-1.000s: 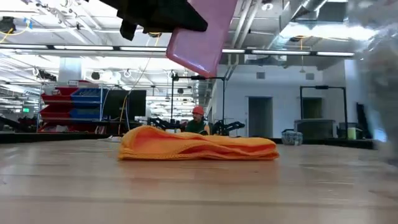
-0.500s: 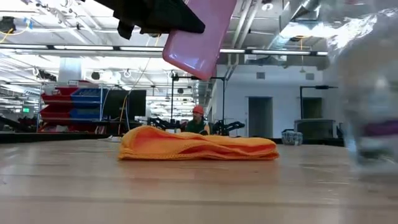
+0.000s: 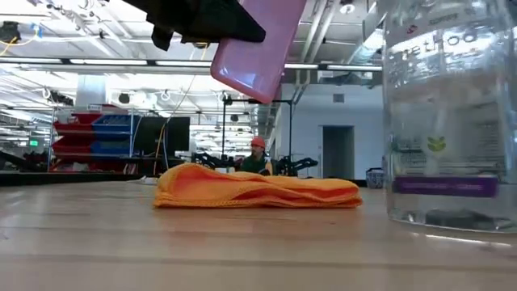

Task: Apply microfiber cloth
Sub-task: Spray the back of the pink cellphone with the spray bottle

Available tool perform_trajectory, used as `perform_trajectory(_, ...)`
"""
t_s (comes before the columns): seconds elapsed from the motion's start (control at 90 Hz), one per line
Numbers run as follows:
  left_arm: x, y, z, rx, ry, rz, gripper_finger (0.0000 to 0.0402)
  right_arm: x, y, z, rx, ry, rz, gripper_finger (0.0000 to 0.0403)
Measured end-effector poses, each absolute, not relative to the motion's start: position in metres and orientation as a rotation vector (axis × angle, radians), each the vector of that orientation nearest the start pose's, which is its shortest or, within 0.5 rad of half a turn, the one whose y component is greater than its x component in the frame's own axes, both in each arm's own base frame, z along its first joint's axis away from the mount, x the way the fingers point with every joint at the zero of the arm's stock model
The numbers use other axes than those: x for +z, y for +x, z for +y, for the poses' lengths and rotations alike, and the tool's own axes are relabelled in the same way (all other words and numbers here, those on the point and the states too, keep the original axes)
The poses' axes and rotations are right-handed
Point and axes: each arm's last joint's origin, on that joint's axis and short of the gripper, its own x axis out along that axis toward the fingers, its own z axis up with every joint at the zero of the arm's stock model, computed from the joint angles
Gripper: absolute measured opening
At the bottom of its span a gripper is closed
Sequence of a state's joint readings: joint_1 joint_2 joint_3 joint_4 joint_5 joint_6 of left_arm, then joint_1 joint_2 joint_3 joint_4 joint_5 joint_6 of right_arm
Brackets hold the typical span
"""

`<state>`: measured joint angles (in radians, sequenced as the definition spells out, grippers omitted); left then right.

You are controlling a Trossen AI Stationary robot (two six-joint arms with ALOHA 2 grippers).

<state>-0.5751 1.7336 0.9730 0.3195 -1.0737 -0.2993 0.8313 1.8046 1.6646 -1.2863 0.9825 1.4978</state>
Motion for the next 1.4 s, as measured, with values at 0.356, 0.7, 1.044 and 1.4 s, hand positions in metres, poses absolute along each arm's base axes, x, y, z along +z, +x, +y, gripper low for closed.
perform_trajectory(0.356, 0.204, 0.312, -0.173, 0.526, 0.037, 0.226, 0.0009, 0.323, 0.253, 0.243, -0.536, 0.184, 0.604, 0.024)
perform_trajectory(0.7, 0.203, 0.311, -0.172, 0.527, 0.03, 0.228, 0.0009, 0.364, 0.229, 0.221, -0.147, -0.13, 0.984, 0.0242)
perform_trajectory(1.044, 0.203, 0.311, -0.172, 0.529, 0.014, 0.224, 0.0009, 0.347, 0.203, 0.166, 0.034, -0.159, 0.967, 0.024)
perform_trajectory(1.4, 0.203, 0.312, -0.17, 0.535, 0.018, 0.228, 0.0009, 0.303, 0.206, 0.156, 0.207, 0.063, 0.799, 0.024)
